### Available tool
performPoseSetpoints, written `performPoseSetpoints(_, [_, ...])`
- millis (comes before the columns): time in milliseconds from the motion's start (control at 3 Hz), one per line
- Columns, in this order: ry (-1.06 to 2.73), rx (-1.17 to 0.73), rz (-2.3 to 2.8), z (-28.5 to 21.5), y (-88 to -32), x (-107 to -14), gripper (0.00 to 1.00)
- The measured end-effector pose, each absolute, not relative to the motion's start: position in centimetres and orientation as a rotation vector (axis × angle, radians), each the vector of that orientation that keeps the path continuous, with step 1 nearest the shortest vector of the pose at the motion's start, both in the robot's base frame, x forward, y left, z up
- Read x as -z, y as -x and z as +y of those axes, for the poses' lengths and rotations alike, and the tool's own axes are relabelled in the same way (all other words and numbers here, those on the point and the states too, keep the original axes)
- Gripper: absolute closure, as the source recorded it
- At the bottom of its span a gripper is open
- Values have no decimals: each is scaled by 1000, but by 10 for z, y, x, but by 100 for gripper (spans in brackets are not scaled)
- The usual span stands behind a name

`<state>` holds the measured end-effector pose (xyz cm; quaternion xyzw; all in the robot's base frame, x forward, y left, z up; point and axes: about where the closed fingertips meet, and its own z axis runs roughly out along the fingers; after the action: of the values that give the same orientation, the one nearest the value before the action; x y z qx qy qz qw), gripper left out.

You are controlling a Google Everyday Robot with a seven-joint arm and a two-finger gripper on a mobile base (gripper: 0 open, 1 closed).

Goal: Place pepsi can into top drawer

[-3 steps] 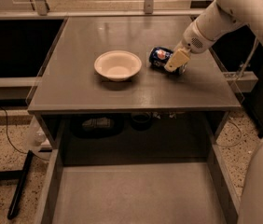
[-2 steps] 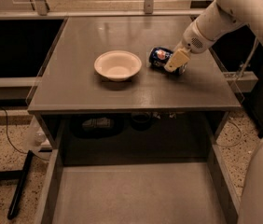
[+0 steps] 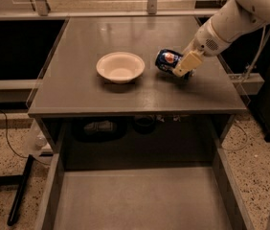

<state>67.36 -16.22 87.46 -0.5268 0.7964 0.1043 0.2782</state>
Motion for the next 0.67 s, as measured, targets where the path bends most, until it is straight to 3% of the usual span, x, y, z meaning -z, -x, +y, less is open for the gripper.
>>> performPoseSetpoints(667, [1484, -187, 2048, -197, -581, -924, 100])
